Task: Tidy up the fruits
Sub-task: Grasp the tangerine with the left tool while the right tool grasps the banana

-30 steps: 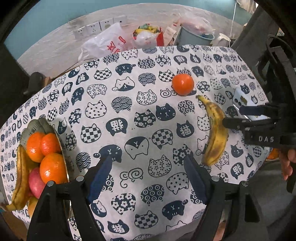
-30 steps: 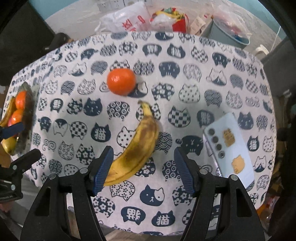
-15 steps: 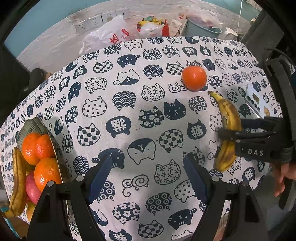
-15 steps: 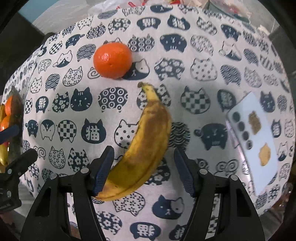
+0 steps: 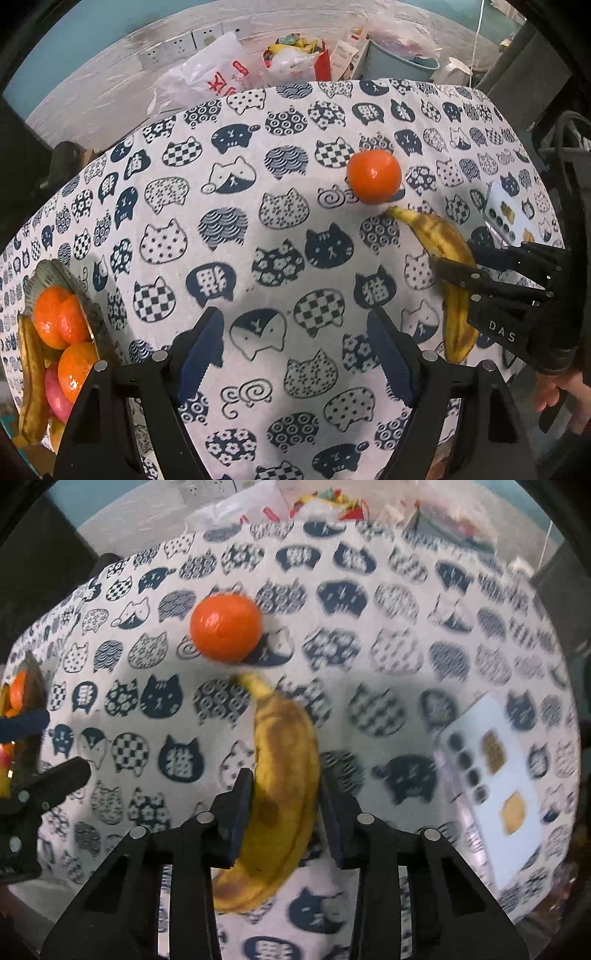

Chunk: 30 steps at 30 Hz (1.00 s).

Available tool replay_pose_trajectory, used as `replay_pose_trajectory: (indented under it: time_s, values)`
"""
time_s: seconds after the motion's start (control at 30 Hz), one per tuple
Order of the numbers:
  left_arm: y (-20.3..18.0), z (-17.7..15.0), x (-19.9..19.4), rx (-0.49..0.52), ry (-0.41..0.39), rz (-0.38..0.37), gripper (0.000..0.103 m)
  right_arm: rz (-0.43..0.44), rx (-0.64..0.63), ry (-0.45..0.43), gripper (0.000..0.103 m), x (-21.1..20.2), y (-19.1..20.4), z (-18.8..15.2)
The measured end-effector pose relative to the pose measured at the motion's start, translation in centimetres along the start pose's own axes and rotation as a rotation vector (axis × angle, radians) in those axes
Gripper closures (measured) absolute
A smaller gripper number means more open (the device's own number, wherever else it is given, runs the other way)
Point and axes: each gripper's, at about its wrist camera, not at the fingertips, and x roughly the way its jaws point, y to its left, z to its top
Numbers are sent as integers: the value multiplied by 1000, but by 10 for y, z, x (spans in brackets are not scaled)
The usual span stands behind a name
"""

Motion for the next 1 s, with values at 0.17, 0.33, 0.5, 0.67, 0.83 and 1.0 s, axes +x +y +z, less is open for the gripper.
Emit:
replay_pose_trajectory:
  time_s: [0.17,0.33,0.5,0.67,0.83,1.0]
  values:
    - [-5,15,3,-18,-10,-5,22,-4,2,-38,70,-6,-13,11]
    - [-10,34,5,-51,-26,-26,22,-29,-32,-84,70,-9,-28,23]
    - [-17,52,13,-82,-29,-57,22,-35,-28,-113,70,-4,-39,42]
    - [-23,69,22,-123,-33,-84,21,-14,-50,-137,70,1,-45,58]
    - [-25,83,33,-186,-30,-120,17,14,-43,-133,70,5,-48,58]
    - [-29,93,48,-228,-5,-148,17,45,-25,-133,70,7,-53,56]
